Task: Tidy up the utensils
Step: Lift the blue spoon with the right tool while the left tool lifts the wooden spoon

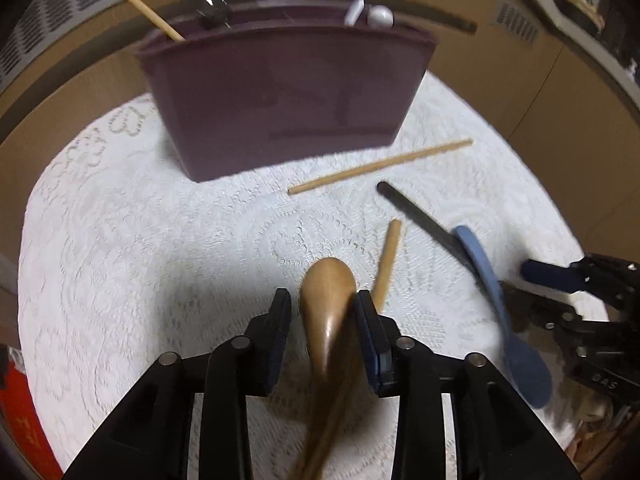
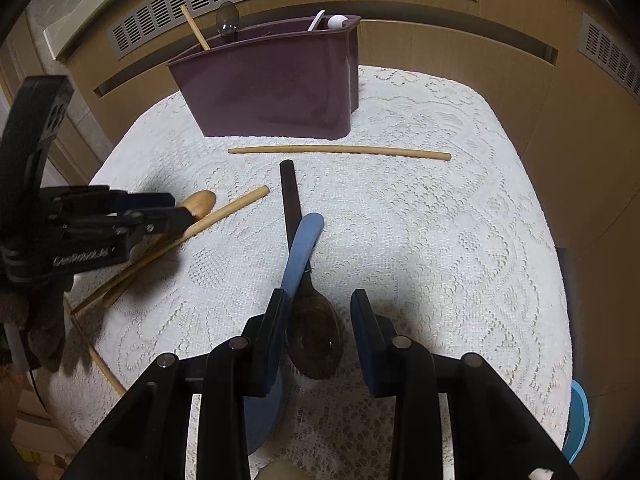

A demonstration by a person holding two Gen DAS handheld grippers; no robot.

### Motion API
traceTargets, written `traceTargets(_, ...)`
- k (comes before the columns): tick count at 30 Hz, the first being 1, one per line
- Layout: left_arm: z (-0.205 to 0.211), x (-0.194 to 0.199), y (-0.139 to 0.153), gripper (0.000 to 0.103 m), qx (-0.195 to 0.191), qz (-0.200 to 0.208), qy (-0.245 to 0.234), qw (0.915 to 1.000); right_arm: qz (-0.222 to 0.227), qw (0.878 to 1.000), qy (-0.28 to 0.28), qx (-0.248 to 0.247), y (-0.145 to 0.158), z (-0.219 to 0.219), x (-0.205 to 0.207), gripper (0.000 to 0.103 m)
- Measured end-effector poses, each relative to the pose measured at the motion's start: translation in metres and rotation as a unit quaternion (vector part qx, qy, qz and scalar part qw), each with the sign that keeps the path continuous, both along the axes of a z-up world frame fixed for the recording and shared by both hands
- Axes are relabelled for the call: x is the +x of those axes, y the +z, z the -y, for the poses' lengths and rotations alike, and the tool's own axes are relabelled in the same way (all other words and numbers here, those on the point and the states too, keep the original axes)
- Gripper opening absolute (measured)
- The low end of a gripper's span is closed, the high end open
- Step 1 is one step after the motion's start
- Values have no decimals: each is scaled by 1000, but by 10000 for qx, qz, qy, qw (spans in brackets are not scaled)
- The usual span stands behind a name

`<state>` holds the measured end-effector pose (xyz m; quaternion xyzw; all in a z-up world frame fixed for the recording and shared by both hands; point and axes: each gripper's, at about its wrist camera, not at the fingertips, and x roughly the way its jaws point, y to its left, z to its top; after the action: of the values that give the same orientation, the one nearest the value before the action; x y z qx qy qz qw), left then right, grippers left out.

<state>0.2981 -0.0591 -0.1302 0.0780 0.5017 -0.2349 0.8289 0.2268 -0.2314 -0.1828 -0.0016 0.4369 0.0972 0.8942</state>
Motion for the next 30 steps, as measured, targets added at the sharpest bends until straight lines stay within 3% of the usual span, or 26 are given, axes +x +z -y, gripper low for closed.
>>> traceTargets(5,12,3,-1,38,205,188,-150,9995,-29,10000,-20,44,-5,4,2,31)
traceTargets(7,11,5,-1,31,131,244,-81,9996,-16,10000,-4,40,-5,3,2,31)
traceTargets(11,-4,-5,14,31,-278,477,165,9983,65,10000,18,32,-3,3,0,31)
traceTargets(15,-33,-24,39,31,-845,809,633,9911,123,9998,142,117,2,0,1,31)
traceTargets(21,-50,-42,52,31,-1023,989,886,9859,97,9997,167,151,1,-18,25,31)
traceTargets(24,-56,-47,51,31,-1028,1007,986,9847,157,9996,113,-183,-1,-31,35,31)
traceTargets(26,-57,-48,50,31,-1049,993,1046,9840,158,9990,143,-393,-3,-38,38,25)
traceTargets(27,-58,-50,51,31,-1058,1000,1073,9835,130,9986,188,-481,-4,-41,38,14)
traceTargets(30,-61,-57,55,31,-1096,1052,1115,9821,174,9986,339,-364,4,-42,31,13)
